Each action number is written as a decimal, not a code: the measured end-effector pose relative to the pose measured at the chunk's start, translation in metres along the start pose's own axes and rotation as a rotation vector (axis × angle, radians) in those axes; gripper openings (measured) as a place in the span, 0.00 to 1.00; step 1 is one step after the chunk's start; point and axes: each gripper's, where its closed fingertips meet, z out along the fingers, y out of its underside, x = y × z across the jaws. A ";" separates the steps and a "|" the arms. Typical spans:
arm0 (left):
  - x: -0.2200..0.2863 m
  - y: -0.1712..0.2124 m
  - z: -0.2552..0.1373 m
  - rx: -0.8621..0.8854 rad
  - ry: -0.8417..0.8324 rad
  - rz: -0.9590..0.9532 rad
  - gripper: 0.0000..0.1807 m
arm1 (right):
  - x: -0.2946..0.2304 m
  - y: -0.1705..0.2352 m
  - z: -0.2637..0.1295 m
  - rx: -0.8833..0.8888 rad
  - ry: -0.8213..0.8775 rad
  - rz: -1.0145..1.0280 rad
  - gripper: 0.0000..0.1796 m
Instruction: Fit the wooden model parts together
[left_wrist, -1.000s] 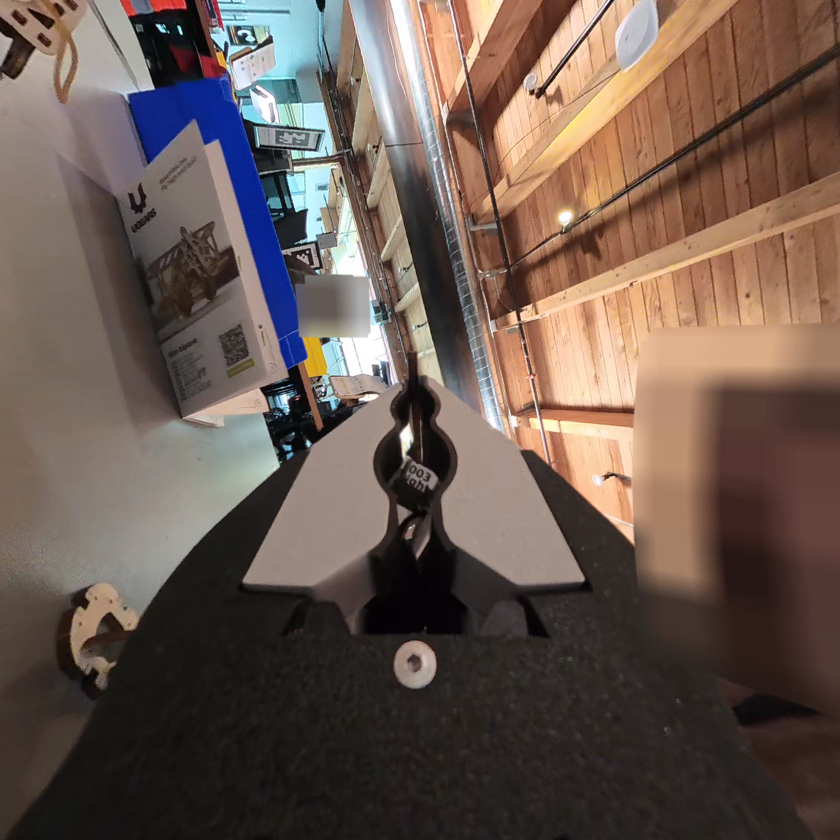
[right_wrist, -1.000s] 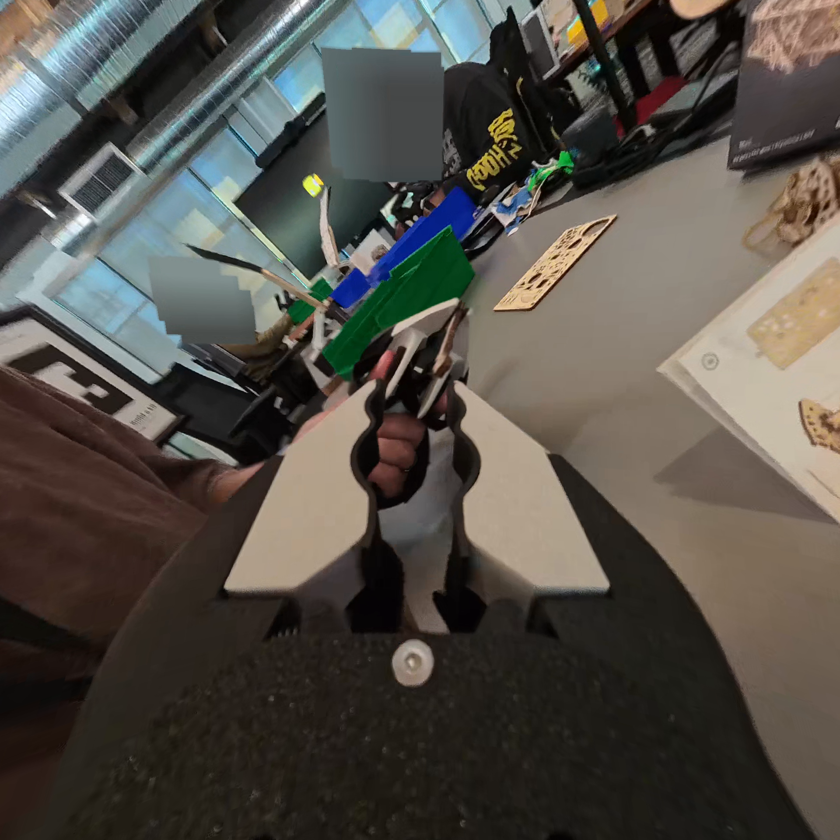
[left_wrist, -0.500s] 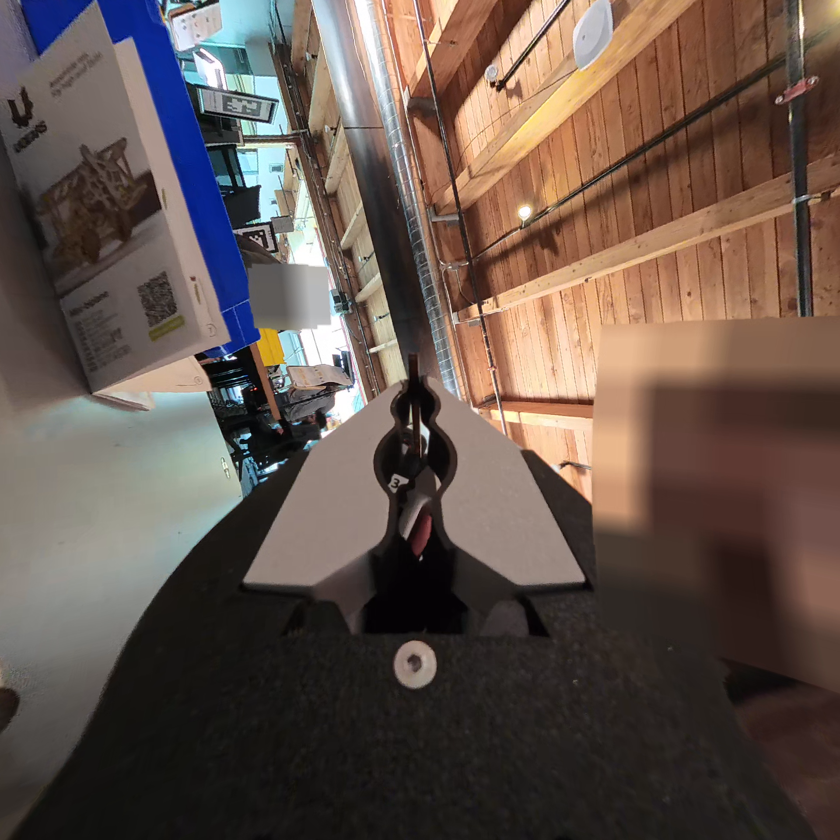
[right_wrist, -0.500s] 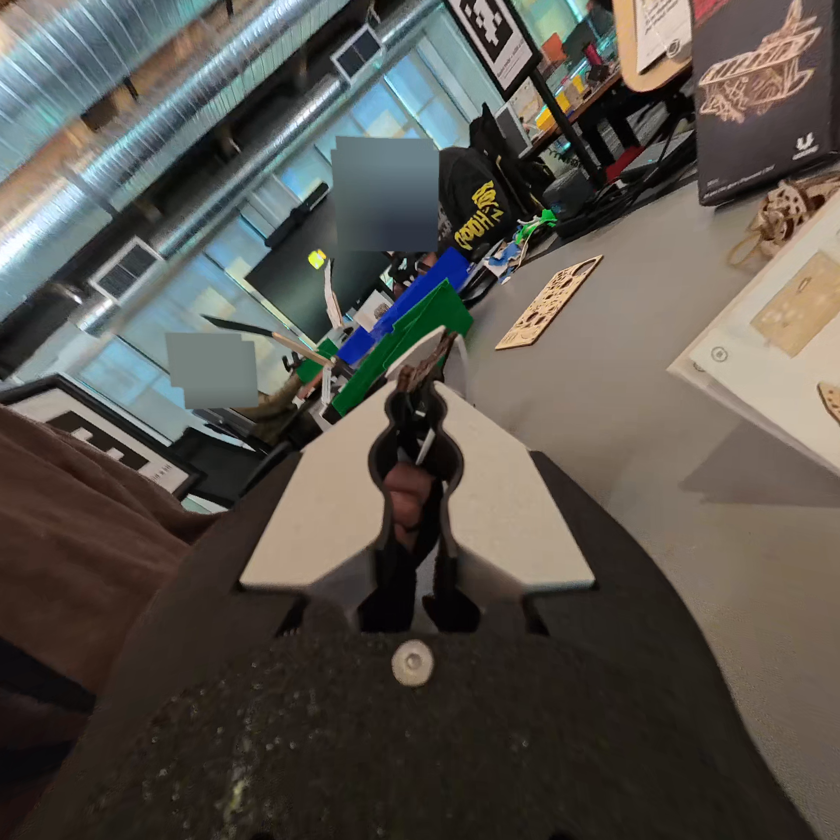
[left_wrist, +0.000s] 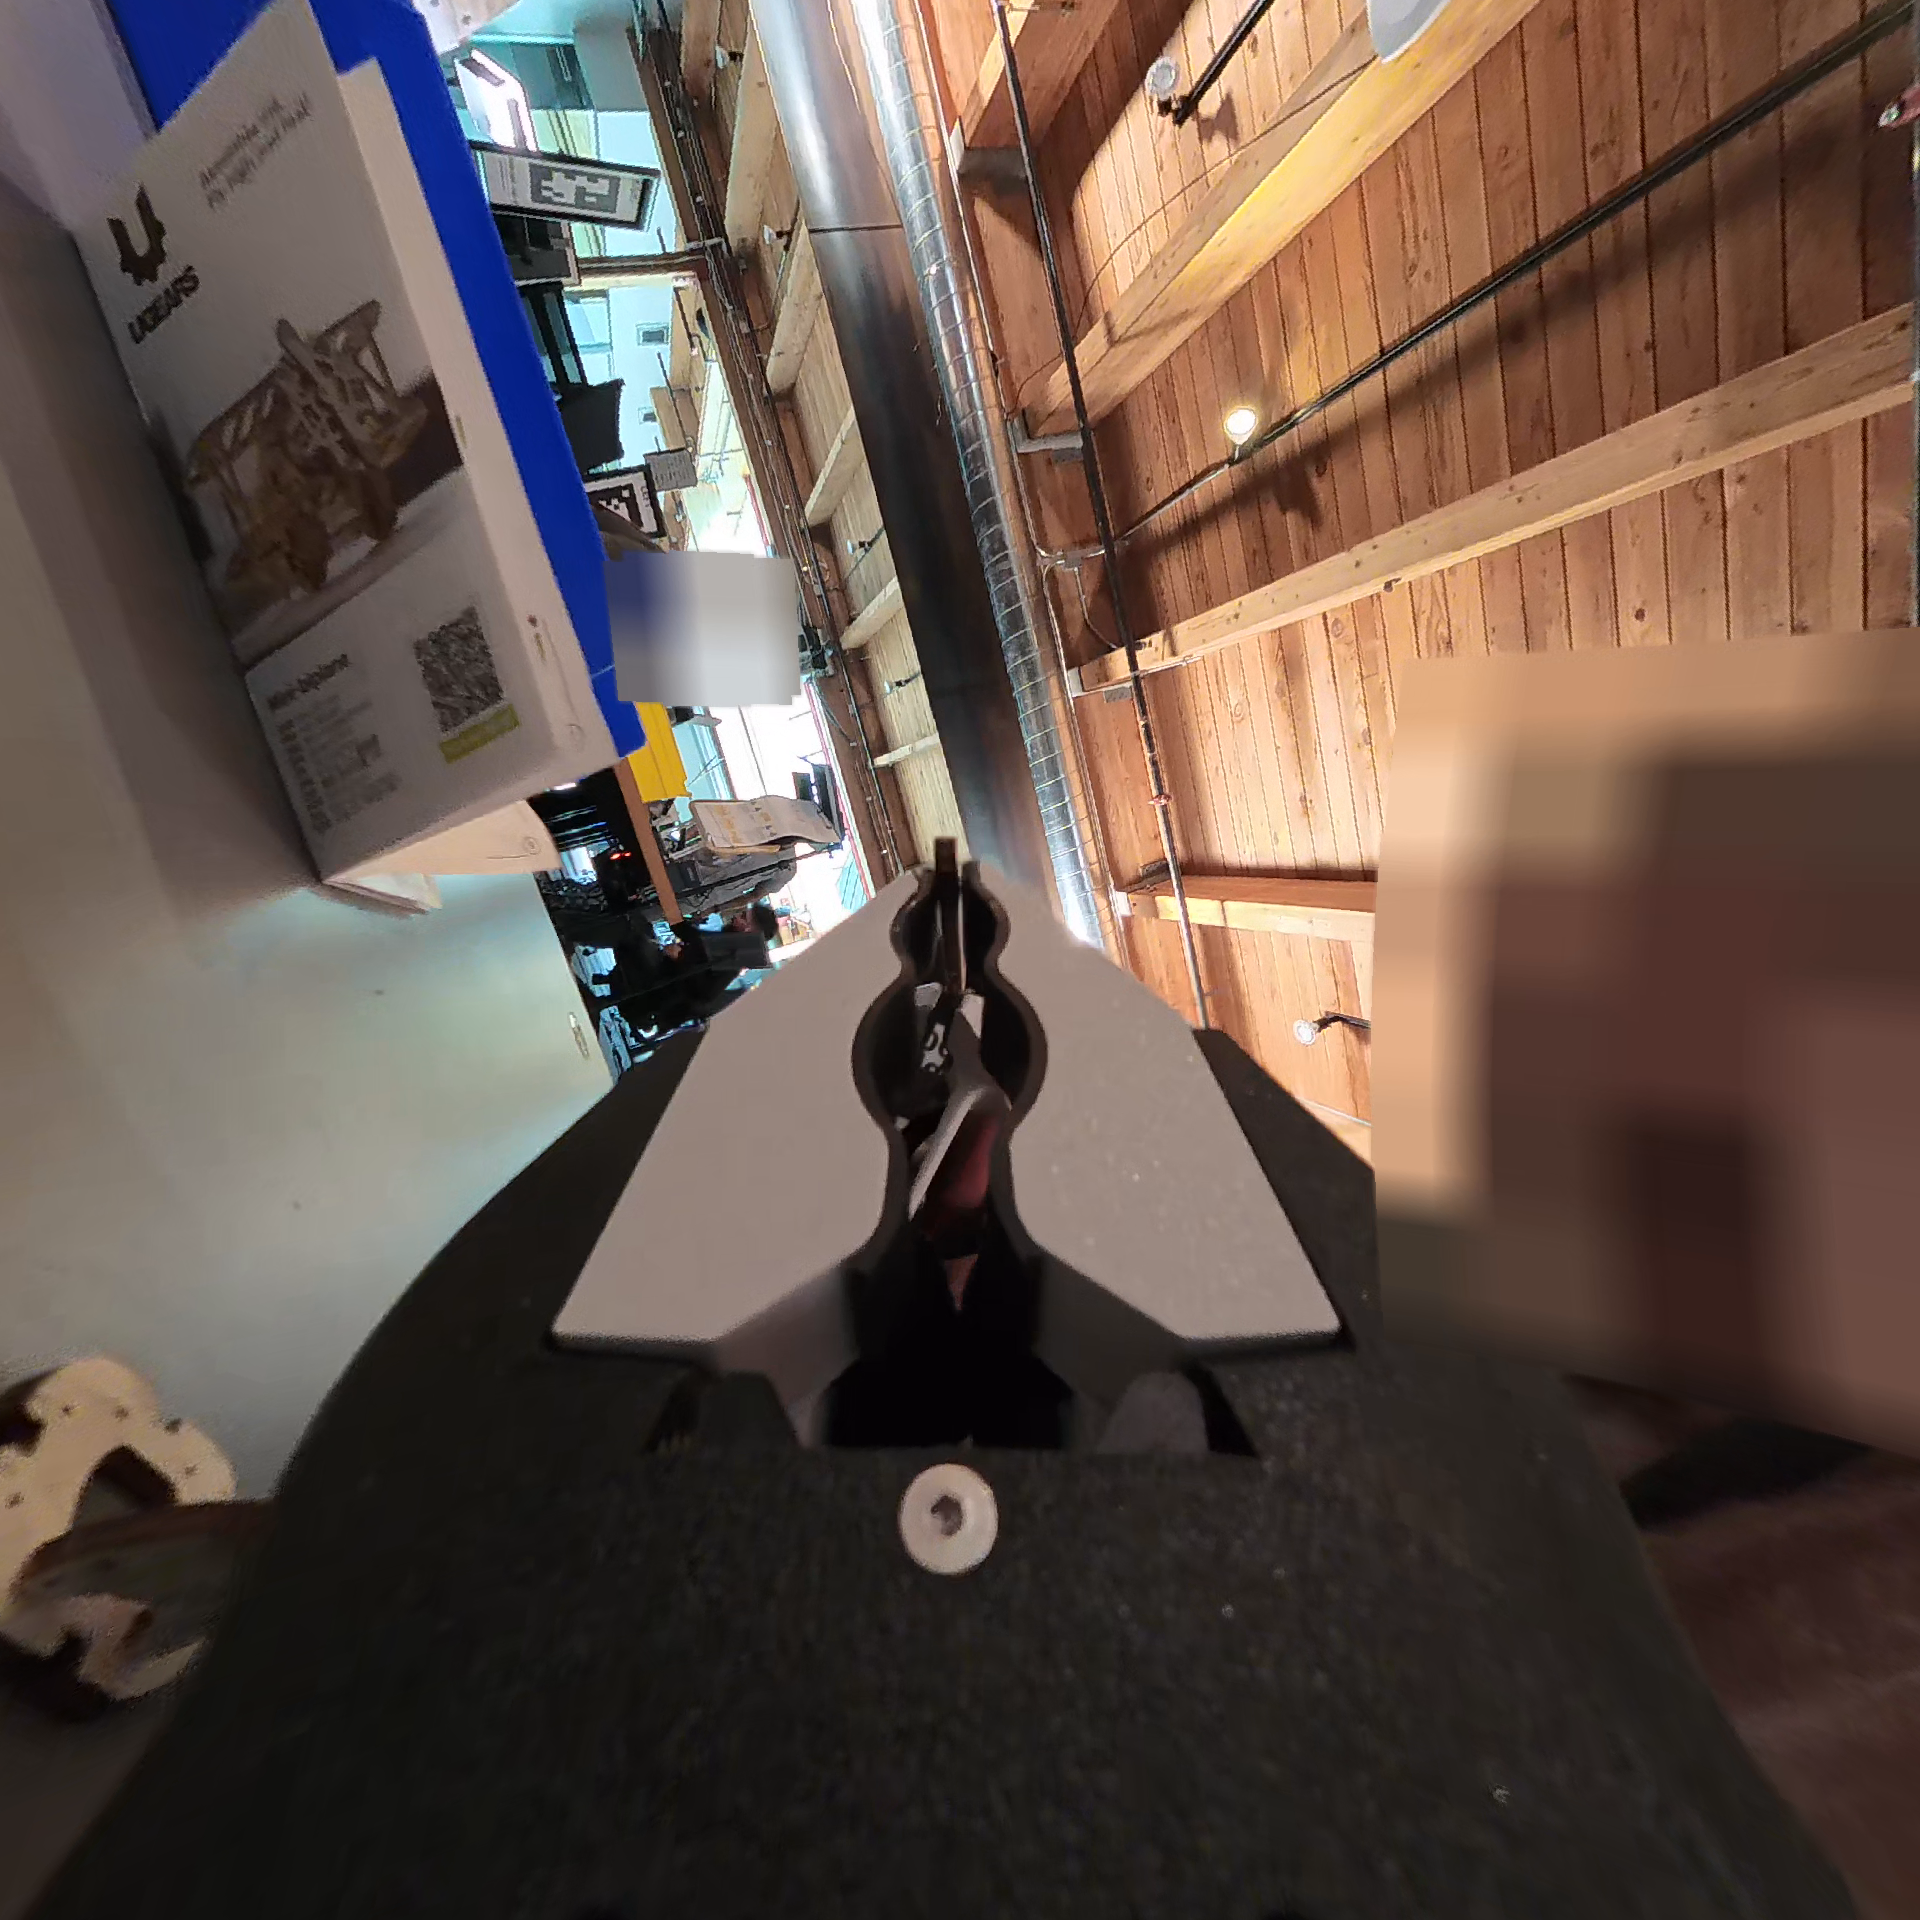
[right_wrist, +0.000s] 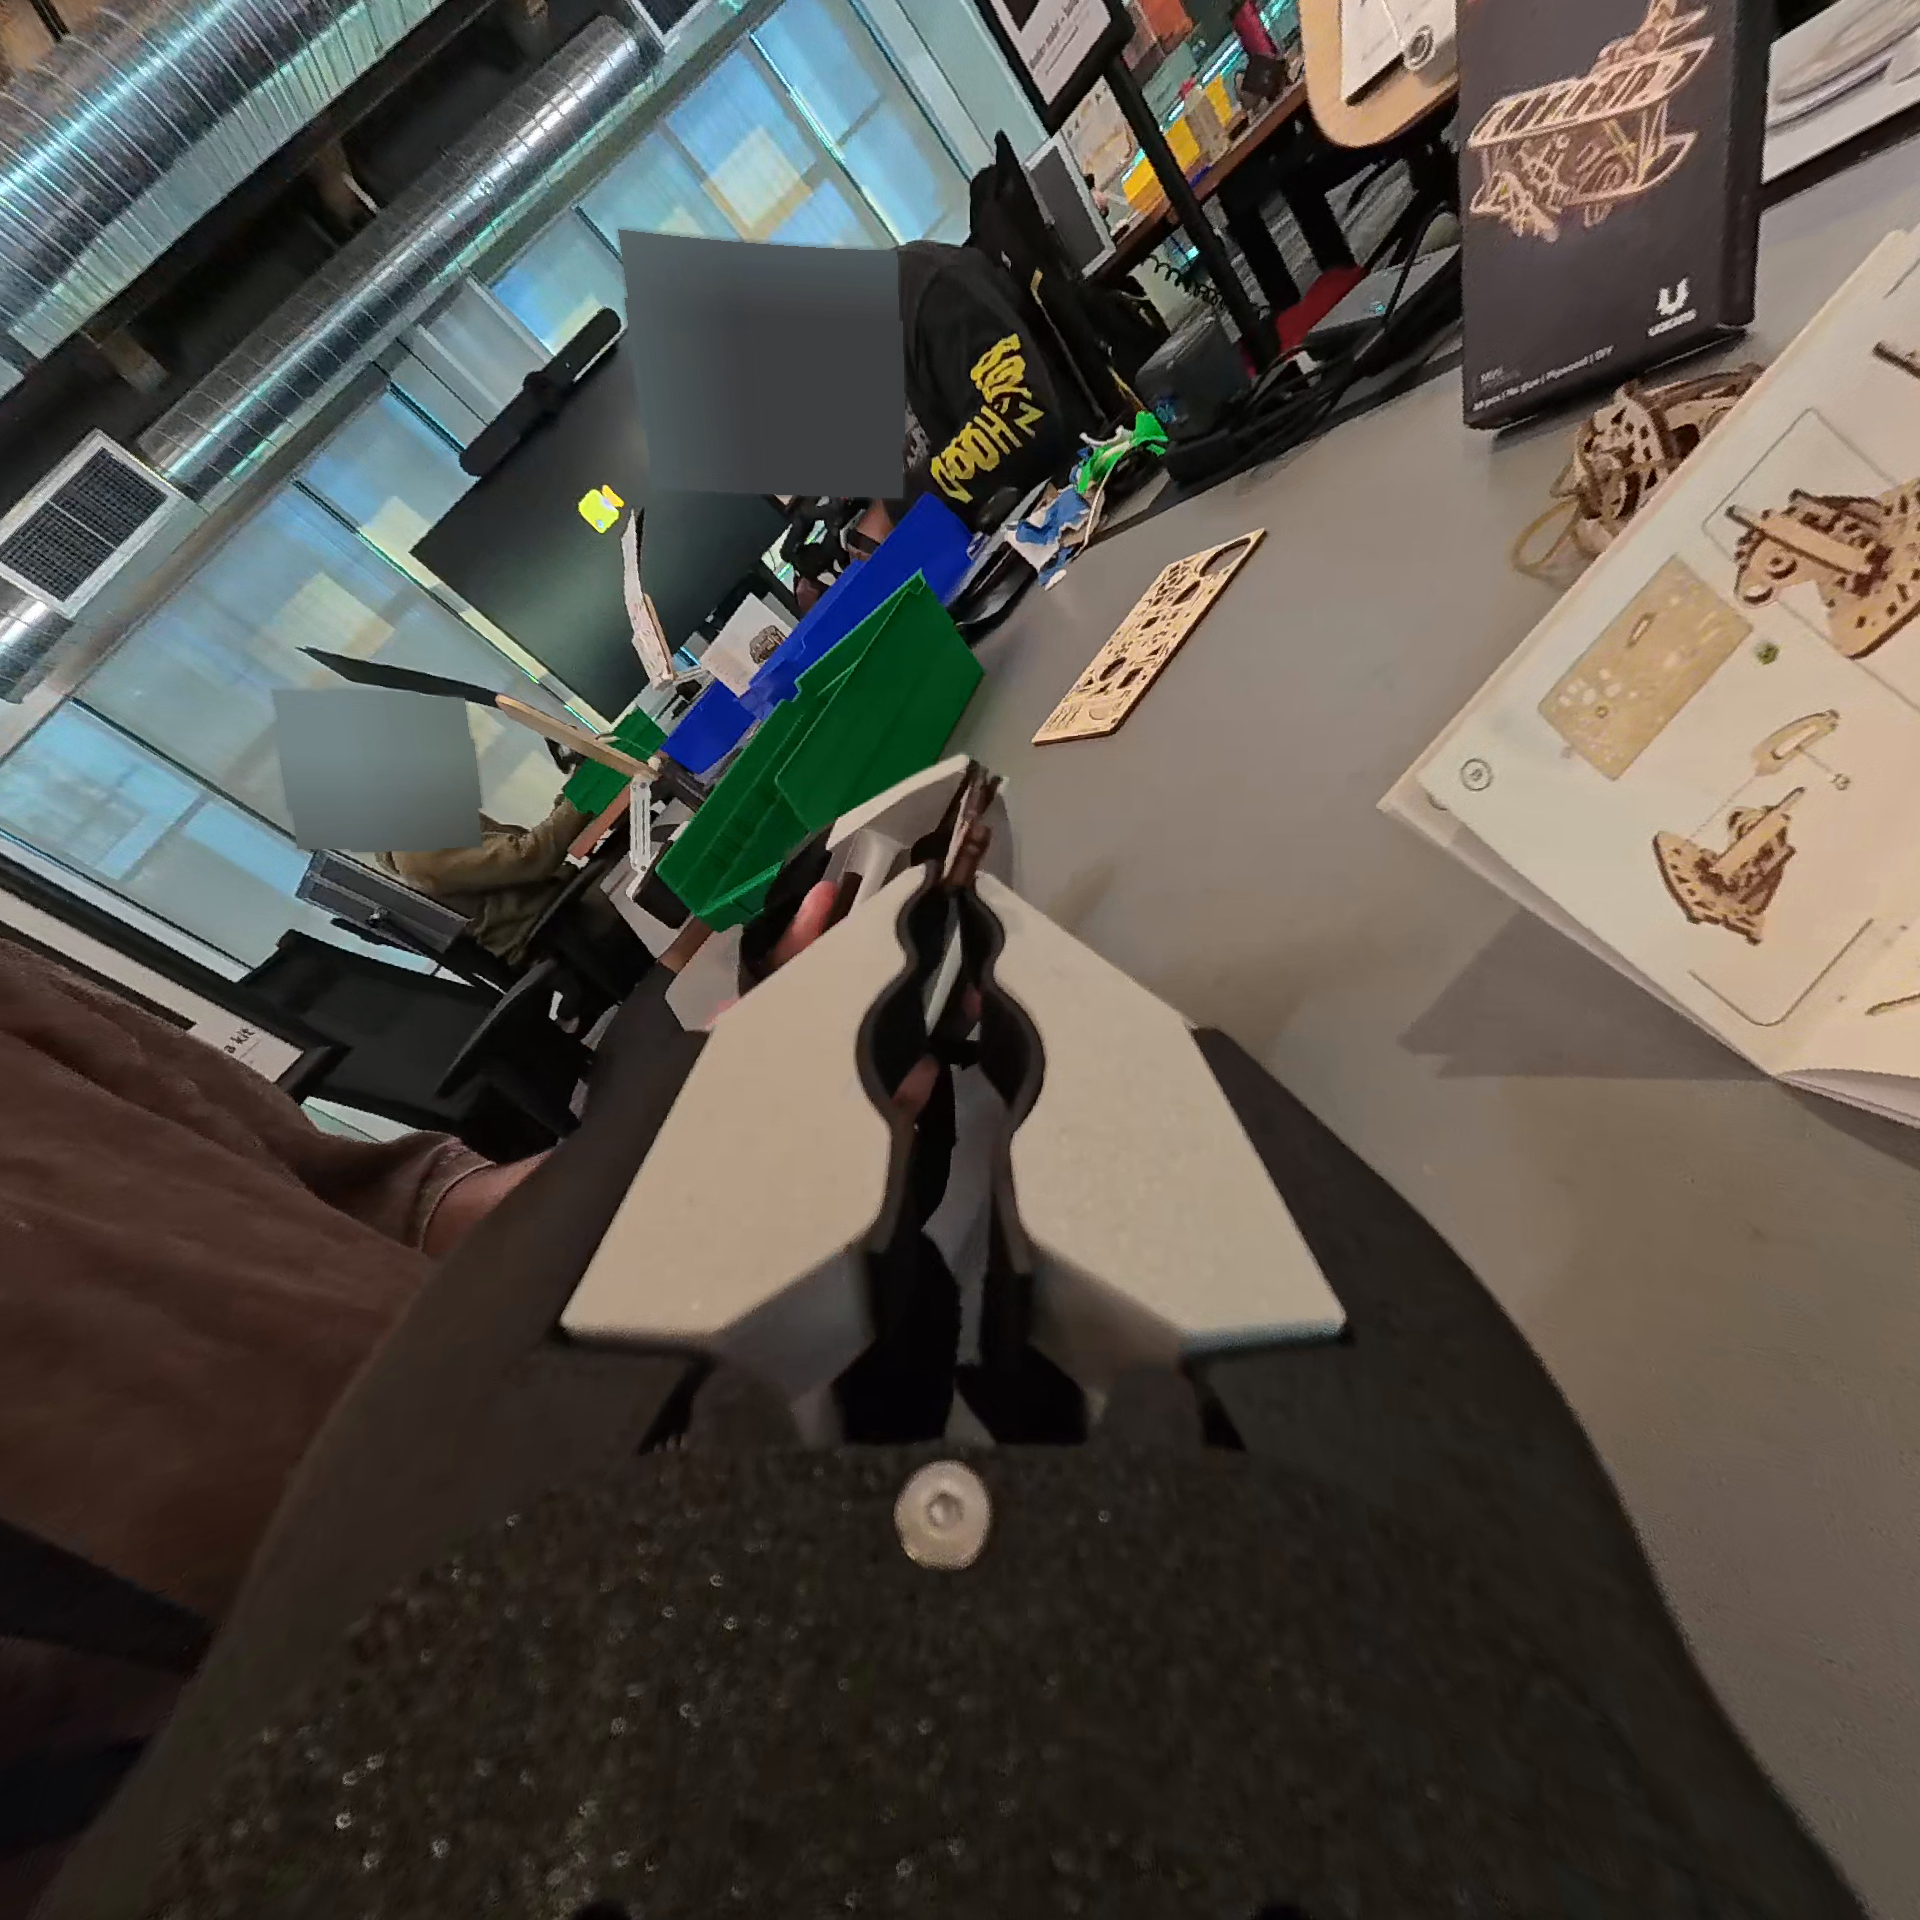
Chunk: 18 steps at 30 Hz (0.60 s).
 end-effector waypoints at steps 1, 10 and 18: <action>-0.003 -0.002 -0.002 -0.004 -0.012 0.003 0.03 | 0.002 -0.002 -0.001 0.002 0.000 0.004 0.01; -0.029 -0.043 -0.045 -0.165 -0.324 0.236 0.15 | 0.073 -0.014 -0.037 -0.160 0.147 0.062 0.01; -0.042 -0.062 -0.060 -0.391 -0.587 0.667 0.15 | 0.094 0.005 -0.048 -0.305 0.132 0.203 0.01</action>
